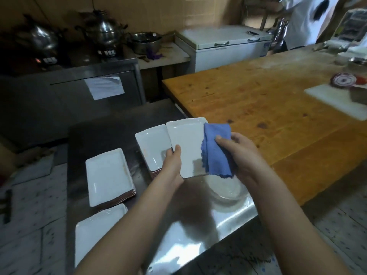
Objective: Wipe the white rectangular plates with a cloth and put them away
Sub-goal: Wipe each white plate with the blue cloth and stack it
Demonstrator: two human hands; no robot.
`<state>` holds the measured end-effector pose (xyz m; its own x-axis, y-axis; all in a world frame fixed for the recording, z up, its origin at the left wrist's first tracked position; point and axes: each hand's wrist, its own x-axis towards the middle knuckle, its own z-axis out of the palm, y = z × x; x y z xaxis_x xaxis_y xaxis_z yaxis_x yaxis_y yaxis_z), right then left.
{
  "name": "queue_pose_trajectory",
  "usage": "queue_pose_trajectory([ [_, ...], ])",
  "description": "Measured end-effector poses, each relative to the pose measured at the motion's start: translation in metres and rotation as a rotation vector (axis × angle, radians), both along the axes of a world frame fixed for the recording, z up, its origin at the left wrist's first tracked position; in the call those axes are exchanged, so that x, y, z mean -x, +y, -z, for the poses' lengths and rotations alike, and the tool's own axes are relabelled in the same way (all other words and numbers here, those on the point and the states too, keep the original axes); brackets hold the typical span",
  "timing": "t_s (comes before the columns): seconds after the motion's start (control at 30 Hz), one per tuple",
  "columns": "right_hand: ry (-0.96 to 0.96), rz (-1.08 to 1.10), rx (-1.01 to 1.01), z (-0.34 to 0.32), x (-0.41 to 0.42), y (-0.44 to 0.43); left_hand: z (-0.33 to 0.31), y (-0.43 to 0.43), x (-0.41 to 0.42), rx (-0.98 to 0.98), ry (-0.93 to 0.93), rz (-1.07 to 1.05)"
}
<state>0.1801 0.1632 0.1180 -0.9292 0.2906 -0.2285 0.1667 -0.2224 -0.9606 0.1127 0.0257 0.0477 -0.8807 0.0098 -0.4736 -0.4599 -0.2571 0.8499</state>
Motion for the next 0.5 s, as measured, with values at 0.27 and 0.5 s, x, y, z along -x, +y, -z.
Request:
queue_pose_trajectory([
  [0.27, -0.092, -0.423, -0.359, -0.004, 0.026, -0.129, -0.019, -0.109, -0.024, -0.103, -0.033, -0.156],
  [0.5, 0.244, -0.472, -1.213, 0.012, 0.027, -0.211, -0.038, -0.193, -0.064, -0.086, 0.036, -0.339],
])
